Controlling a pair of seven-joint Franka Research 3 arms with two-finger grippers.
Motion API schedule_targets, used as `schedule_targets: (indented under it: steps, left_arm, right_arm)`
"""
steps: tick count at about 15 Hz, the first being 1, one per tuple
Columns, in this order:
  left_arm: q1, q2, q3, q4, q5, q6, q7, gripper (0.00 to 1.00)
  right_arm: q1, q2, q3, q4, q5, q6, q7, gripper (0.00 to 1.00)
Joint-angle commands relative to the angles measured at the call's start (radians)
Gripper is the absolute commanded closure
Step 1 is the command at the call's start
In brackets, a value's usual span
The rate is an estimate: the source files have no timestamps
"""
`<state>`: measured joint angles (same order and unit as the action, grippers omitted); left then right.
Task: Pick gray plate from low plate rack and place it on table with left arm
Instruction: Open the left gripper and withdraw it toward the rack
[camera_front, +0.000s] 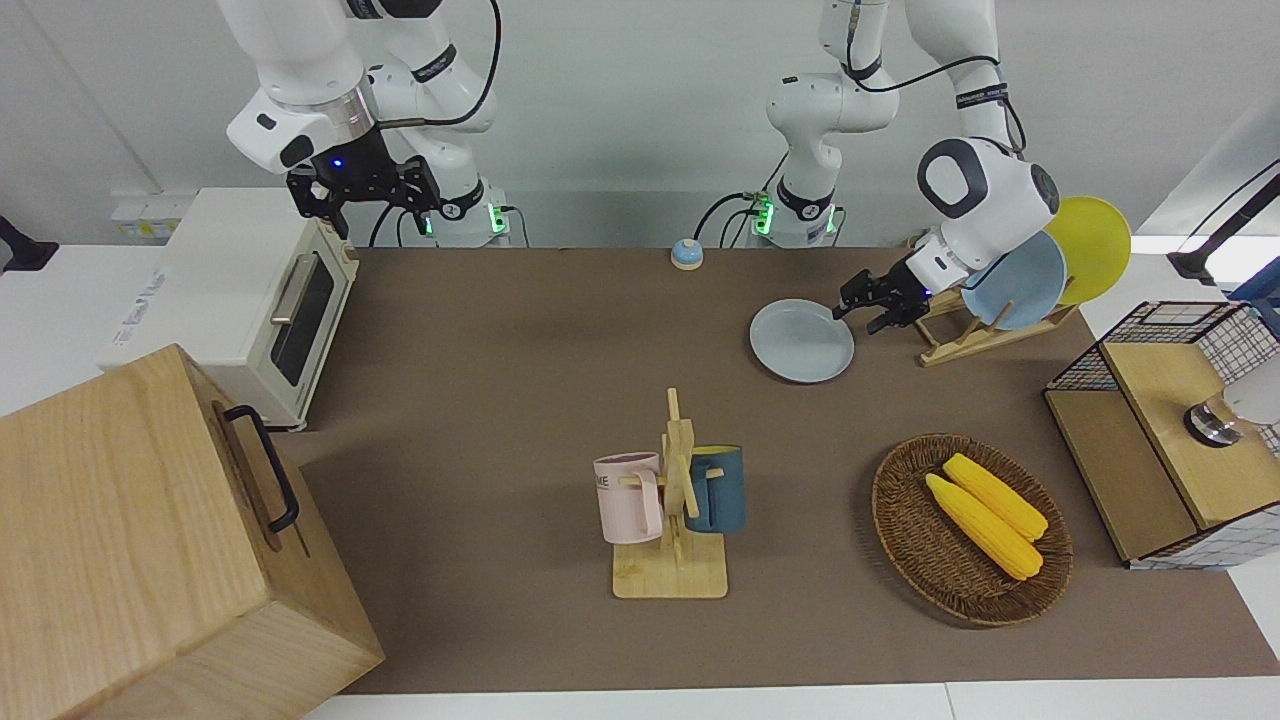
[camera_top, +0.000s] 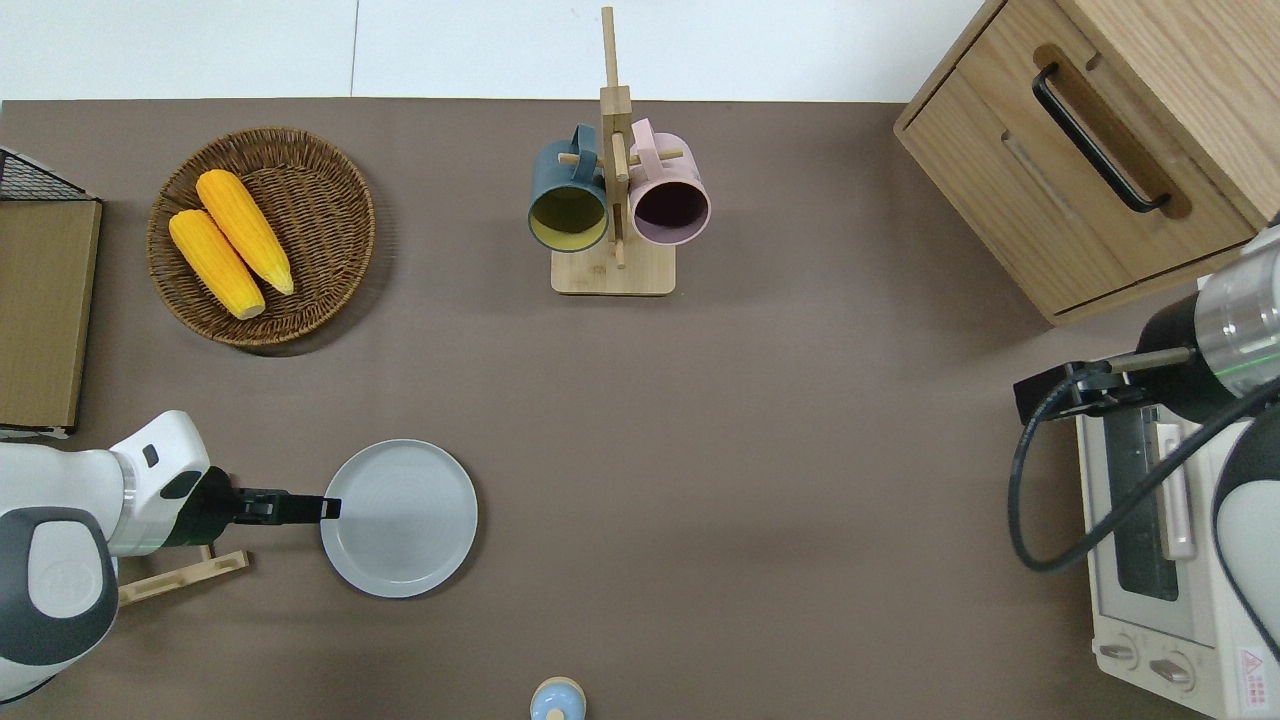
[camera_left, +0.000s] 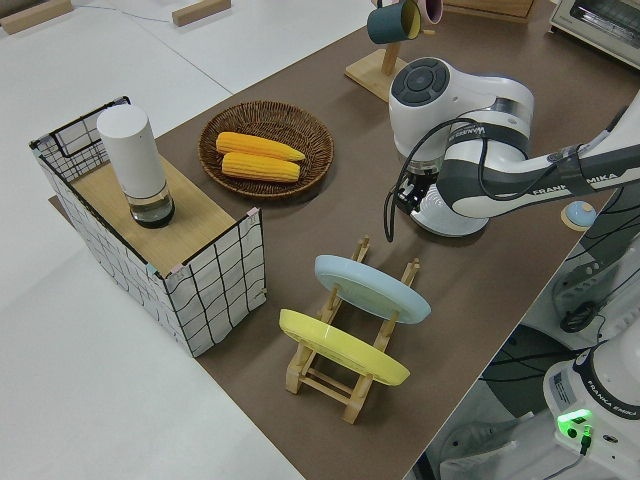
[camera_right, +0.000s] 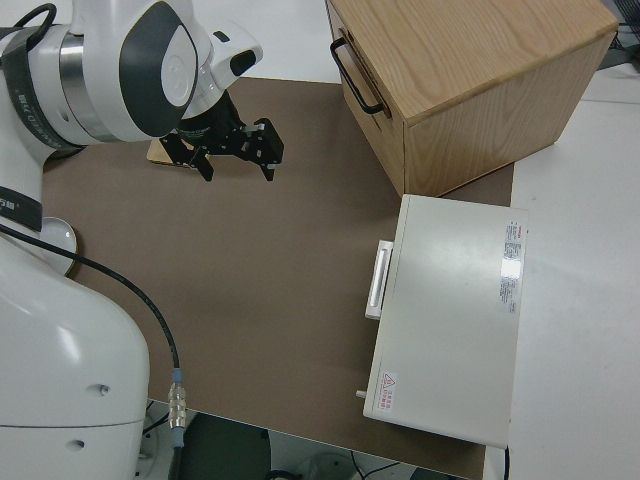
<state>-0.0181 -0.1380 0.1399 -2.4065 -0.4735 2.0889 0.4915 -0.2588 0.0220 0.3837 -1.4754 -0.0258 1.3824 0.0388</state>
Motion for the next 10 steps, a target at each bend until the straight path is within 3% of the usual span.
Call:
schedule_targets:
  steps: [1,3,6,10]
  left_arm:
    - [-0.016,-0.032,-0.008,0.081,0.16,-0.048,-0.155,0.1]
    - [-0.02,-0.035,-0.017,0.163,0.237,-0.131,-0.241,0.1]
    - [-0.02,-0.026,-0.04,0.323,0.32,-0.283,-0.347,0.02]
    - [-0.02,-0.02,-0.055,0.484,0.354,-0.433,-0.406,0.01]
  right_arm:
    - [-0.023,-0.002,0.021,0.007,-0.005,-0.011,0.012,0.017]
    - [-0.023,-0.002,0.02,0.007,-0.005,-0.011,0.012,0.017]
    - [-0.023,-0.002,0.021,0.007,-0.006,-0.013,0.012,0.017]
    - [-0.023,-0.002,0.021,0.007,-0.006,-0.011,0.012,0.017]
